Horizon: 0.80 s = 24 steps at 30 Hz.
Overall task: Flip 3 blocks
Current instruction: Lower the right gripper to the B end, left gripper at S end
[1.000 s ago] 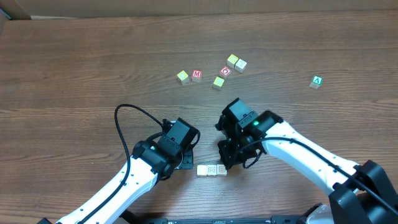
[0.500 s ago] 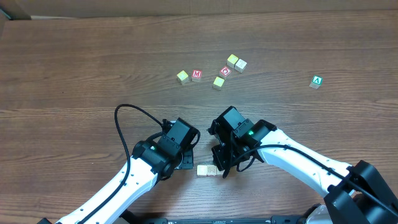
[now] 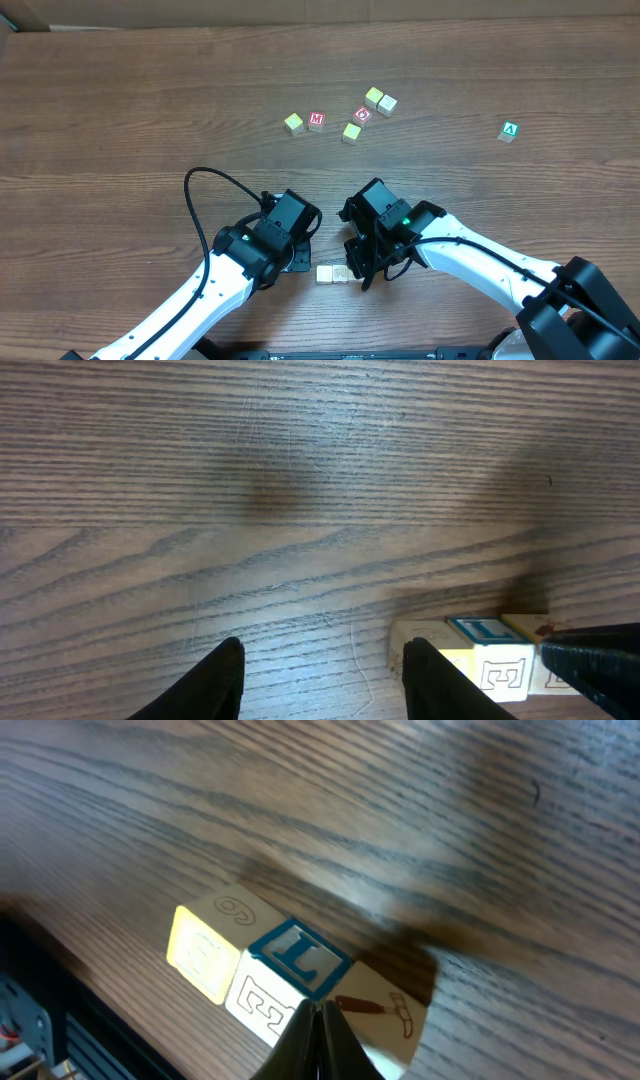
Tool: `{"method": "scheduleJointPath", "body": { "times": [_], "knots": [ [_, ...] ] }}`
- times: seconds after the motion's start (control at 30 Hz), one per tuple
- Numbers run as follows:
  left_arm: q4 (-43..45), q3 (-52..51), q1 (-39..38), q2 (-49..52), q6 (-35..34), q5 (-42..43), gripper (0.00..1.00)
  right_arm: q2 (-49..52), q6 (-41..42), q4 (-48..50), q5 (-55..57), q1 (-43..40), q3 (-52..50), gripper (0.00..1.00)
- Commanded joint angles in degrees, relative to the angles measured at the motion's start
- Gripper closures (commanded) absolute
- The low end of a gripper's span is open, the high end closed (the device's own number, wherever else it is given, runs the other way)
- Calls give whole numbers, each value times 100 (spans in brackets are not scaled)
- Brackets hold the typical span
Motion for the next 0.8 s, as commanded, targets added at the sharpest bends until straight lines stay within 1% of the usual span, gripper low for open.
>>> {"method": "scheduleJointPath", "body": {
  "times": [0.0,0.5,0.77],
  "knots": [
    [0,-37,35,-31,-87,-28,56,-11,4,131,114,17,-208,96],
    [0,-37,35,-31,-87,-24,55,-13,4,164,103,17,-205,96],
    [7,-37,35,-31,-90,15,55,-13,2,166,-190,17,-83,96]
  ]
}}
